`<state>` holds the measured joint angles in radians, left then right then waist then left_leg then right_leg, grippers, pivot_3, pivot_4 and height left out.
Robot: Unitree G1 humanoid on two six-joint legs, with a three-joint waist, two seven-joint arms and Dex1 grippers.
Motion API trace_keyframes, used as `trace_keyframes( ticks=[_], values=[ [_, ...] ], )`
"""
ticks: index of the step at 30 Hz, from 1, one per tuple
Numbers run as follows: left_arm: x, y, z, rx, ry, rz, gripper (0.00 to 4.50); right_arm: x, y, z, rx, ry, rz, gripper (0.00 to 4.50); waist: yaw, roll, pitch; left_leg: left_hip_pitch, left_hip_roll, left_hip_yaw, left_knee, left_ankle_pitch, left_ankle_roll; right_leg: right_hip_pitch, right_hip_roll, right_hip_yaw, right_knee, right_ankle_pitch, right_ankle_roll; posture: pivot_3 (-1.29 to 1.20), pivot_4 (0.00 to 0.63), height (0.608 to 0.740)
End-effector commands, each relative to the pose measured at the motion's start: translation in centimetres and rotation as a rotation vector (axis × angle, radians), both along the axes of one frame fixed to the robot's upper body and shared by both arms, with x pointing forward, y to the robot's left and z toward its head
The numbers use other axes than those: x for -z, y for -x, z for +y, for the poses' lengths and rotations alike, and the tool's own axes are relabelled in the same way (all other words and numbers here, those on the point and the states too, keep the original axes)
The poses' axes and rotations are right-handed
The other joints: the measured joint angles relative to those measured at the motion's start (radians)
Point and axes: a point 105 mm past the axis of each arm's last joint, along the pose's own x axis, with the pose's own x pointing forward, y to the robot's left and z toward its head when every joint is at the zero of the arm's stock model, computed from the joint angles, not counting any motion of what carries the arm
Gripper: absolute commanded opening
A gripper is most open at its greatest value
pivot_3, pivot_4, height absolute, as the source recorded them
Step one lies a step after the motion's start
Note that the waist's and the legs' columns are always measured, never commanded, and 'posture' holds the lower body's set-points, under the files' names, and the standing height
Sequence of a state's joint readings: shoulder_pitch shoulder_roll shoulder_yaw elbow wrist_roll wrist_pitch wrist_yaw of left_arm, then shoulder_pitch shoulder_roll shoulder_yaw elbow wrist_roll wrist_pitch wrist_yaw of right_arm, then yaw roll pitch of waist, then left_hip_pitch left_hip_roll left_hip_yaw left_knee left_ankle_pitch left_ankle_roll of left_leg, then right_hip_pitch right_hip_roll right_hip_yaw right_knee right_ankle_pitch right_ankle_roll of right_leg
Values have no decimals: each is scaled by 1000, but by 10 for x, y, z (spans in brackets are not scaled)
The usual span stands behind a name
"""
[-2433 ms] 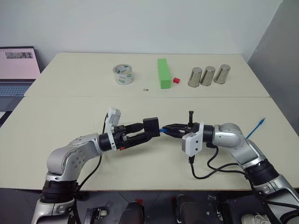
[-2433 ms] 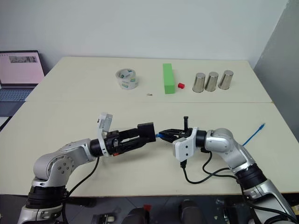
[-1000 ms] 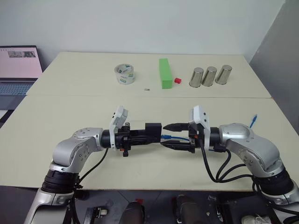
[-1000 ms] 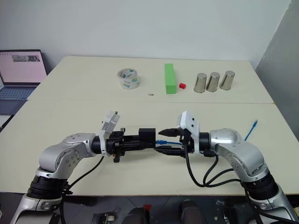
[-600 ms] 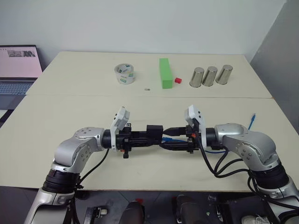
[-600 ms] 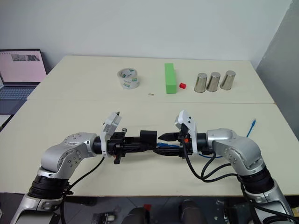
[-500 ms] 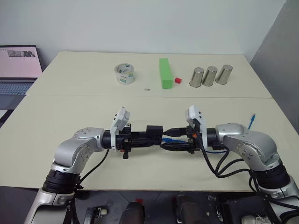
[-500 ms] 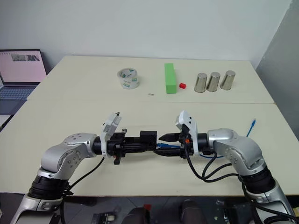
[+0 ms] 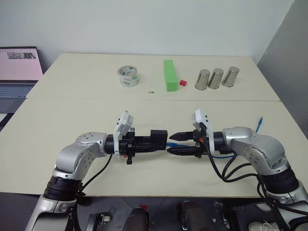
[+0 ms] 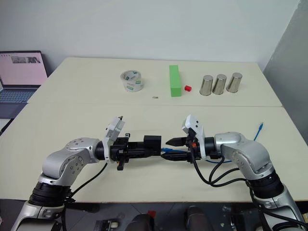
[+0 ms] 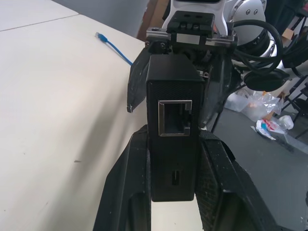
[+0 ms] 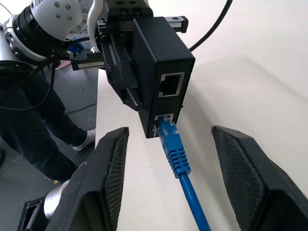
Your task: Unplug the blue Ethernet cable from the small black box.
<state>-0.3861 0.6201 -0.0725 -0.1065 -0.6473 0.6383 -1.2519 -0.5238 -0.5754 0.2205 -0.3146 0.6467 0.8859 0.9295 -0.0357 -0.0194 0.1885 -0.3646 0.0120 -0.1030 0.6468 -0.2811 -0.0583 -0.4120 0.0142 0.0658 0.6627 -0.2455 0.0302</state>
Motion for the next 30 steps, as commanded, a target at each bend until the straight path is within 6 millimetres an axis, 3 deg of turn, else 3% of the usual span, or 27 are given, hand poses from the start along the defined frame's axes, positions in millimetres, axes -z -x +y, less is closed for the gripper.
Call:
trace_keyframes(
  ticks=[1, 8, 21, 30],
  values=[
    [-4, 2, 0, 20, -6, -44, 798, -7, 2, 1, -47, 17, -46, 1673, 0, 0, 0, 0, 0, 0, 0, 0, 0, 0, 0, 0, 0, 0, 0, 0, 150, 740],
    [-6, 1, -2, 19, 7, -51, 798, -5, 2, 2, -82, 55, -80, 55, 0, 0, 0, 0, 0, 0, 0, 0, 0, 0, 0, 0, 0, 0, 0, 0, 150, 740],
    [-1, 8, -2, 46, -17, -44, 798, -2, 1, 0, -114, 97, -71, 44, 0, 0, 0, 0, 0, 0, 0, 0, 0, 0, 0, 0, 0, 0, 0, 0, 150, 740],
    [14, 1, 17, -6, -135, -71, 798, 13, -11, -31, -37, 201, -40, 35, 0, 0, 0, 0, 0, 0, 0, 0, 0, 0, 0, 0, 0, 0, 0, 0, 150, 740]
  ],
)
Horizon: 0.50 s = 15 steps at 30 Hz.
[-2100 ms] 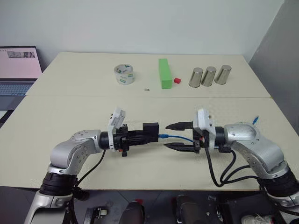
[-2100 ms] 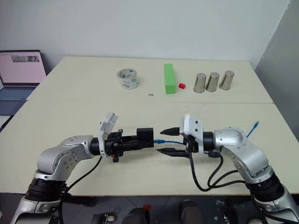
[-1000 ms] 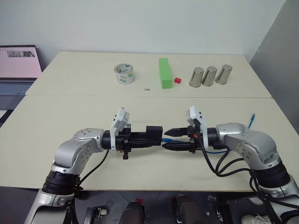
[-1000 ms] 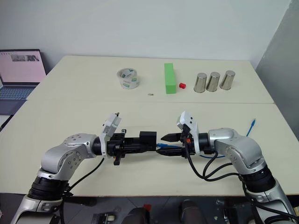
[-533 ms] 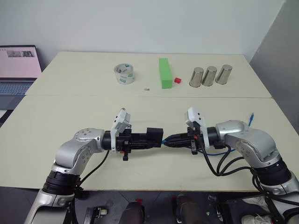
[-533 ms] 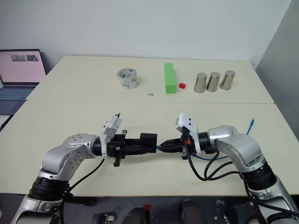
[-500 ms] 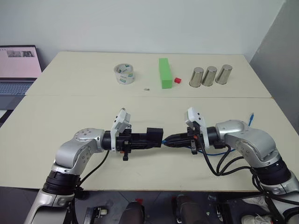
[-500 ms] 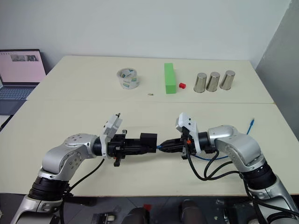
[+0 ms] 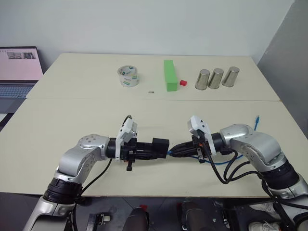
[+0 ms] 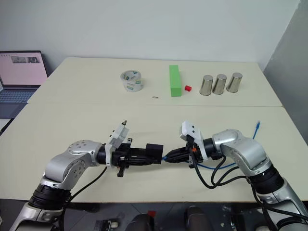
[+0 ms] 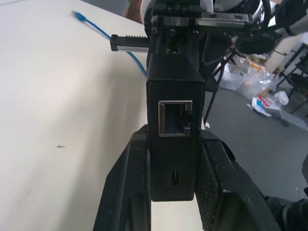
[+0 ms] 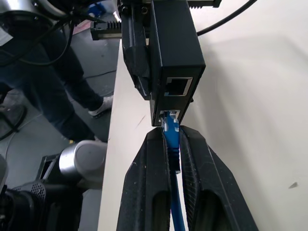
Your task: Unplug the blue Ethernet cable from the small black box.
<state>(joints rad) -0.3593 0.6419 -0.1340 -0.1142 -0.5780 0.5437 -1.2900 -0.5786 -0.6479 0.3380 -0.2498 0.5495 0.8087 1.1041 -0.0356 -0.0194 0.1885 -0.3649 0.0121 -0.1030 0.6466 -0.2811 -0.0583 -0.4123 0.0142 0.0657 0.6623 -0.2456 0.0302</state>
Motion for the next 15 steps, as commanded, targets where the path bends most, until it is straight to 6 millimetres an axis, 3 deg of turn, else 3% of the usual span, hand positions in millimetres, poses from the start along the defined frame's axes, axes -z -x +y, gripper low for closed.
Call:
trace_keyframes(
  ticks=[1, 9, 15],
  values=[
    [1, -7, 21, -64, -66, -26, 798, 0, -17, -30, 115, 76, -45, 34, 0, 0, 0, 0, 0, 0, 0, 0, 0, 0, 0, 0, 0, 0, 0, 0, 150, 740],
    [4, -9, 26, -71, -90, -35, 798, 1, -23, -38, 158, 70, -67, 26, 0, 0, 0, 0, 0, 0, 0, 0, 0, 0, 0, 0, 0, 0, 0, 0, 150, 740],
    [4, -9, 20, -64, -70, -40, 798, -9, -13, -21, 99, 1, -75, 26, 0, 0, 0, 0, 0, 0, 0, 0, 0, 0, 0, 0, 0, 0, 0, 0, 150, 740]
  ],
)
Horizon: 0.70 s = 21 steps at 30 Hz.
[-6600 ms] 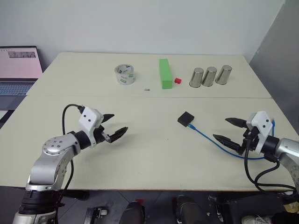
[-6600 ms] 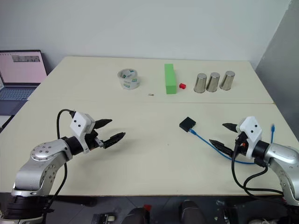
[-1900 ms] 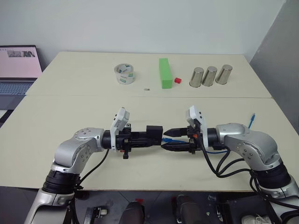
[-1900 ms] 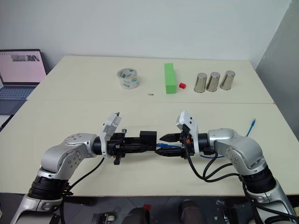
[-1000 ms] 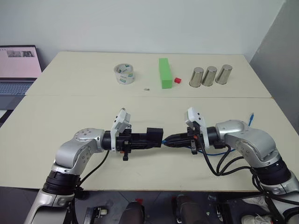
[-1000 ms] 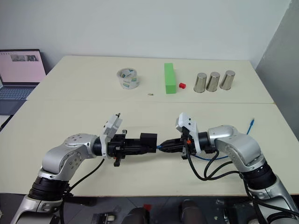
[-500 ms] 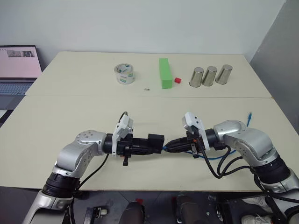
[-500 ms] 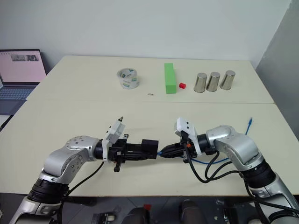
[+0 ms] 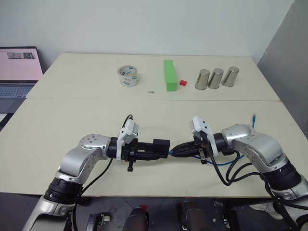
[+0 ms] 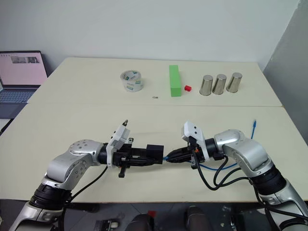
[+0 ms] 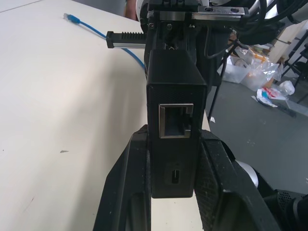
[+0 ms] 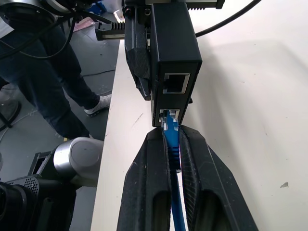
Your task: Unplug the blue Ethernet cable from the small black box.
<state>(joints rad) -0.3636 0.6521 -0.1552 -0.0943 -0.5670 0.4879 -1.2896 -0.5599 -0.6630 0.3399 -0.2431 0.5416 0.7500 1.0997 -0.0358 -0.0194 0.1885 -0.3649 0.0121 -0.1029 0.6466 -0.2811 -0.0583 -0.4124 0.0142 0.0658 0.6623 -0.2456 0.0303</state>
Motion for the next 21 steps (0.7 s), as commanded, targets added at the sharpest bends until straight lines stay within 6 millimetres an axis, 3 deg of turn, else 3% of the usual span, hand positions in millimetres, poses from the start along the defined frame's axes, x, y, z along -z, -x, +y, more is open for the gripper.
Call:
trace_keyframes(
  ticks=[1, 7, 15, 21],
  values=[
    [2, -6, 18, -66, -50, -7, 798, -11, -10, -15, 84, -1, -45, 376, 0, 0, 0, 0, 0, 0, 0, 0, 0, 0, 0, 0, 0, 0, 0, 0, 150, 740],
    [1, -5, 14, -57, -35, -5, 797, -13, -2, -10, 63, 1, -25, 1852, 0, 0, 0, 0, 0, 0, 0, 0, 0, 0, 0, 0, 0, 0, 0, 0, 150, 740],
    [0, -4, 12, -43, -31, -7, 797, -6, -8, -6, 104, 11, -14, 1857, -1, 0, 0, 0, 0, 0, 0, 0, 0, 0, 0, 0, 0, 0, 0, 0, 150, 740],
    [-1, -4, 11, -37, -29, -12, 797, -3, -5, 8, 80, 2, 10, 1857, -1, 0, 0, 0, 0, 0, 0, 0, 0, -1, 0, 0, 0, 0, 0, 0, 150, 740]
  ],
)
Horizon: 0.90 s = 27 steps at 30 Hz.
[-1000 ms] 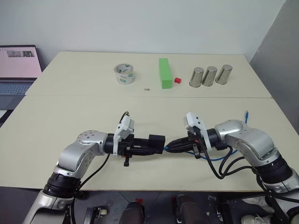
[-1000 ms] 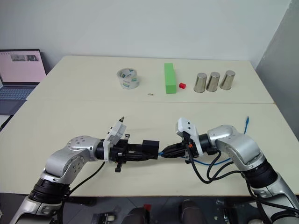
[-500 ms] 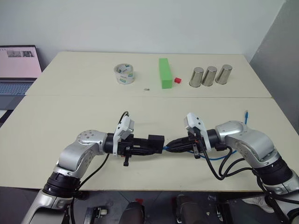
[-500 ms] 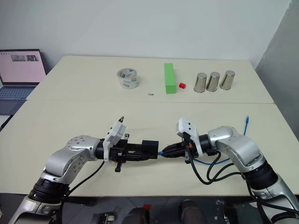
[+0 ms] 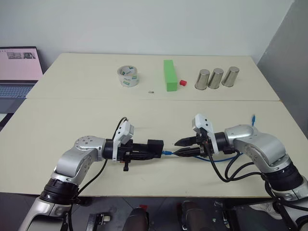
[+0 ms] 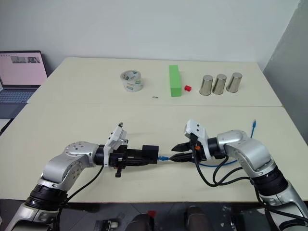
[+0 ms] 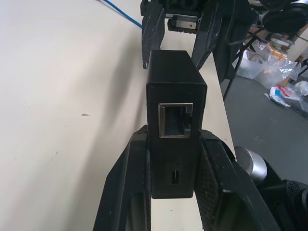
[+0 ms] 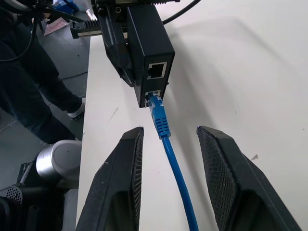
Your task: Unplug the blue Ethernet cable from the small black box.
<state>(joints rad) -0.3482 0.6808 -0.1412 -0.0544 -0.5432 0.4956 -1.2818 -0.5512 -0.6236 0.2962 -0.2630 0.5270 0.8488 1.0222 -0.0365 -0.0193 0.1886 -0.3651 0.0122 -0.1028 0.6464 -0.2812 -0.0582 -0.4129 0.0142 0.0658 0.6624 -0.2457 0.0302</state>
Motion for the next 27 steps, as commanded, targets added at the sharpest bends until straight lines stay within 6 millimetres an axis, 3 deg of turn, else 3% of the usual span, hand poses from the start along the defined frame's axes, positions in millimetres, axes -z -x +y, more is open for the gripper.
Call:
trace_keyframes(
  ticks=[1, 11, 21, 22, 27],
  values=[
    [-11, 1, -4, 30, 17, -46, 797, -2, 3, 10, -25, -3, -10, 1857, 0, 0, 0, 0, 0, 0, 0, 0, 0, 0, 0, 0, 0, 0, 0, 0, 150, 740],
    [-11, 1, -5, 30, 14, -52, 797, 5, 4, 24, -25, -1, 17, 1857, -3, 0, 0, 0, 0, 0, 0, 0, 0, 0, 0, 0, 0, 0, 0, 0, 150, 740],
    [-10, 3, -5, 36, 11, -53, 797, 5, 1, 23, -20, 5, 12, 1857, -6, 0, 0, 0, 0, 0, 0, 0, 0, 0, 0, 0, 0, 0, 0, 0, 150, 740],
    [-10, 3, -5, 36, 11, -53, 797, 5, 0, 22, -20, 5, 13, 1493, -6, 0, 0, 0, 0, 0, 0, 0, 0, 0, 0, 0, 0, 0, 0, 0, 150, 740],
    [-8, 5, -6, 46, 2, -55, 797, 4, 0, 22, -28, 9, 14, 542, -6, 0, 0, 0, 0, 0, 0, 0, 0, 0, 0, 0, 0, 0, 0, 0, 150, 740]
  ],
)
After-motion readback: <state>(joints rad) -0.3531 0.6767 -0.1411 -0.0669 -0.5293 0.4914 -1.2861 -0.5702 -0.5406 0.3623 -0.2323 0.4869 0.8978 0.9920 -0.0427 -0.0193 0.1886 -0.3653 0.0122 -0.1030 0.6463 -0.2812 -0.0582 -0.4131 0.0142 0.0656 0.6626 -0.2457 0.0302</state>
